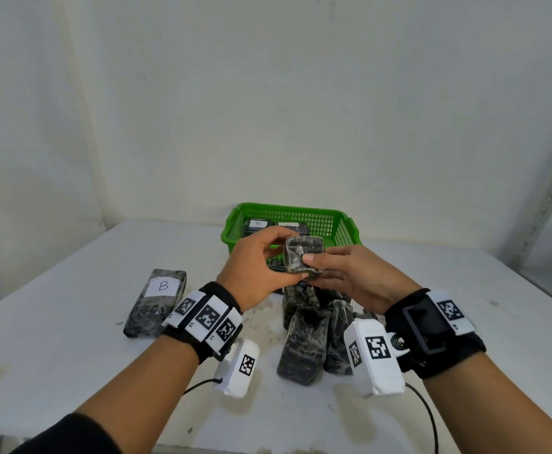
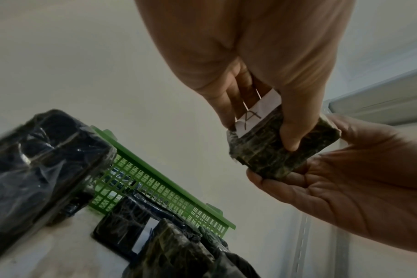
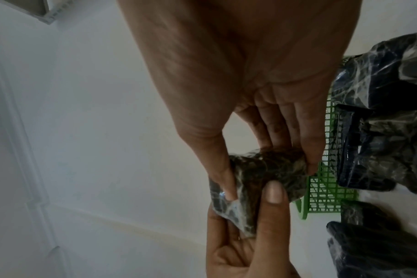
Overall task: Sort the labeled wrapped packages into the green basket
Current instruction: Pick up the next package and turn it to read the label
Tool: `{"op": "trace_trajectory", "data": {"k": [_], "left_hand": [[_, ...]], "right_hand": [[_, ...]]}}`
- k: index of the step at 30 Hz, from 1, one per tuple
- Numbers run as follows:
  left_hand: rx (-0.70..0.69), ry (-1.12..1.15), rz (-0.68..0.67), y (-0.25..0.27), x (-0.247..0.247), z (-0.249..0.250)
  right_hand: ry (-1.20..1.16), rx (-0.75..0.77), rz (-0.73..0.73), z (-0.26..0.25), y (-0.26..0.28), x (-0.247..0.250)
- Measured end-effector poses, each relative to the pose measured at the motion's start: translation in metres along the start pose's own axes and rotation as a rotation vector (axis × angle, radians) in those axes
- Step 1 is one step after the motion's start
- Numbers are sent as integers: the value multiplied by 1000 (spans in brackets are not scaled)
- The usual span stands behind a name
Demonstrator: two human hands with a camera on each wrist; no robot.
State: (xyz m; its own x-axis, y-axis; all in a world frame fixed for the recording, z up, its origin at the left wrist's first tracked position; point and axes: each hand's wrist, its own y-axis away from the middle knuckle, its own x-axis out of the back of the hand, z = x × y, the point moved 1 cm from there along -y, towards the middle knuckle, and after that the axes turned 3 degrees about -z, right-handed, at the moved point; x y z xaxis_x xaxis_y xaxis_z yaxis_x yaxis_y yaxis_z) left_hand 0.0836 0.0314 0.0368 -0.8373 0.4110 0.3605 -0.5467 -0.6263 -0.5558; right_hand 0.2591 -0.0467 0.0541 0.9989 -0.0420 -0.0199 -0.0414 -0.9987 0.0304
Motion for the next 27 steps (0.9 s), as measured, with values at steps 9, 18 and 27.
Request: {"op": "trace_trajectory", "data": {"k": [9,18,27], "left_hand": [[34,47,-73,-1,0,0],[196,189,-54,-6,0,-3],[157,275,-119,-5,4,-2]], "right_hand": [[22,81,54,-6,1,3],[41,104,43,-8,6,3],[-39,-77,34,-6,14,1]]}}
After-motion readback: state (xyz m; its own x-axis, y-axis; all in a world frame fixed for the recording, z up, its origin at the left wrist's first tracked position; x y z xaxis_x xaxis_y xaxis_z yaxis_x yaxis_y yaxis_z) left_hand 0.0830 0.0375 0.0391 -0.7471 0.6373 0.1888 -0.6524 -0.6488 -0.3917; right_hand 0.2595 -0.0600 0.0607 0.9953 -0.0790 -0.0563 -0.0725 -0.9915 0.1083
